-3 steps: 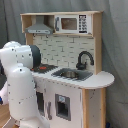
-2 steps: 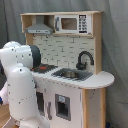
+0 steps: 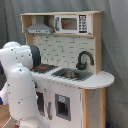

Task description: Play with the kitchen

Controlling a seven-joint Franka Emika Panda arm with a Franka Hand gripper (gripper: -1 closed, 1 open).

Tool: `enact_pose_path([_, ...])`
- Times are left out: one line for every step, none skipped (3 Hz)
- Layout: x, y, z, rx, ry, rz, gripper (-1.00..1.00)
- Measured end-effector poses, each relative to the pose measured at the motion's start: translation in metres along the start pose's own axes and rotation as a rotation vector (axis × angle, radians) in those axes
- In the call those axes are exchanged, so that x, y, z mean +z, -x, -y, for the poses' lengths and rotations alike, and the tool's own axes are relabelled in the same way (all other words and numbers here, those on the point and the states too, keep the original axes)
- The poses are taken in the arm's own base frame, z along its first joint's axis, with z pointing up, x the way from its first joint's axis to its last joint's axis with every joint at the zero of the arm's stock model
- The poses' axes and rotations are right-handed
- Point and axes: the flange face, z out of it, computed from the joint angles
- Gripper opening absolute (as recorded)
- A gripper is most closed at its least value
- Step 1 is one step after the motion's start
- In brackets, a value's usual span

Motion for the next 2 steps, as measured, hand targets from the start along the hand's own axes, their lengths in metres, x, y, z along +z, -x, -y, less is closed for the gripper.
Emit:
enact_pose_path([0.0000, 0.0004, 0.0014, -0.129, 0.004, 0.003, -1.00])
enact_pose_path([0.0001, 0.0008, 0.0028, -0.254, 0.011, 0.007, -1.00])
